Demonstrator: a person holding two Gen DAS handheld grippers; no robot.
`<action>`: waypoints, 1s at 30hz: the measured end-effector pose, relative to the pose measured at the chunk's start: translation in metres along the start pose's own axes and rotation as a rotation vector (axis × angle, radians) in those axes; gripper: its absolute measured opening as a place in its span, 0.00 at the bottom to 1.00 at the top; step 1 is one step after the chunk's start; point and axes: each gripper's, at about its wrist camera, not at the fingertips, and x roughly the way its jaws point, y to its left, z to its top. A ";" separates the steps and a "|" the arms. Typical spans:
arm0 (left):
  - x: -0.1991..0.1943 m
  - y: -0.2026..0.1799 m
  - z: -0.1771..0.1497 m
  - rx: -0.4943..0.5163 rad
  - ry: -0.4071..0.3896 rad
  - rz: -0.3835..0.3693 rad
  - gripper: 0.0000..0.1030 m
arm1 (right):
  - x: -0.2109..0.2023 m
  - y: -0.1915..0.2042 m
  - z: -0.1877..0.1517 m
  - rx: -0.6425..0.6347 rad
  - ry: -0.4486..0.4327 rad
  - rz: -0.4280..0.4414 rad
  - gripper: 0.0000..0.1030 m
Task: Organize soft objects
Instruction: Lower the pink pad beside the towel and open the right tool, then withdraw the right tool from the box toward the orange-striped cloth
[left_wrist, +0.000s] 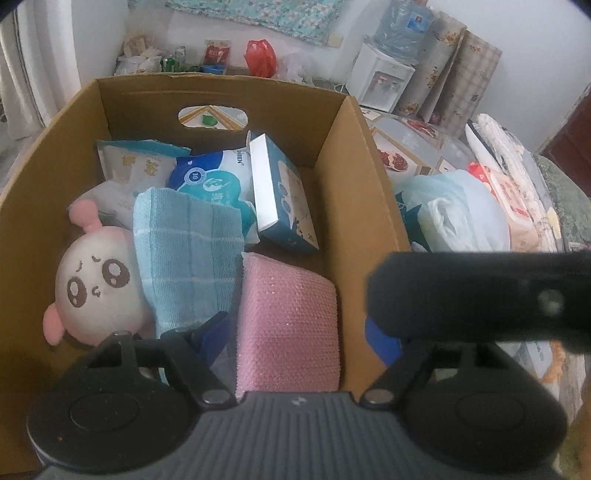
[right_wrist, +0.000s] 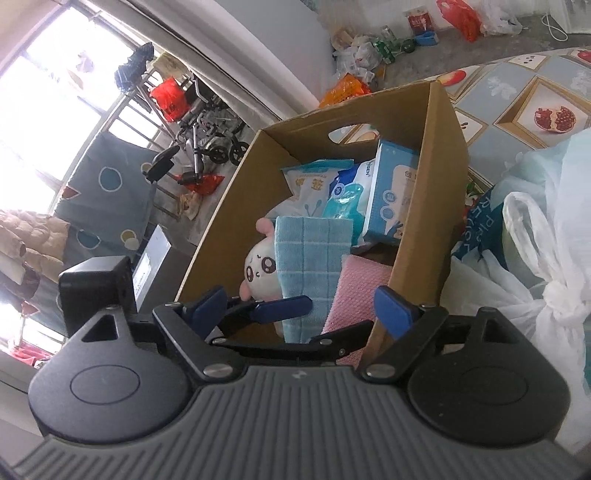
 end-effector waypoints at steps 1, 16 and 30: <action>-0.001 0.001 0.000 -0.004 -0.005 0.001 0.79 | -0.002 0.000 -0.001 0.000 -0.002 0.007 0.84; -0.139 -0.053 -0.060 0.178 -0.374 -0.049 0.95 | -0.177 -0.026 -0.063 -0.081 -0.293 0.063 0.93; -0.103 -0.186 -0.156 0.387 -0.290 -0.342 0.96 | -0.302 -0.143 -0.213 0.152 -0.609 -0.172 0.97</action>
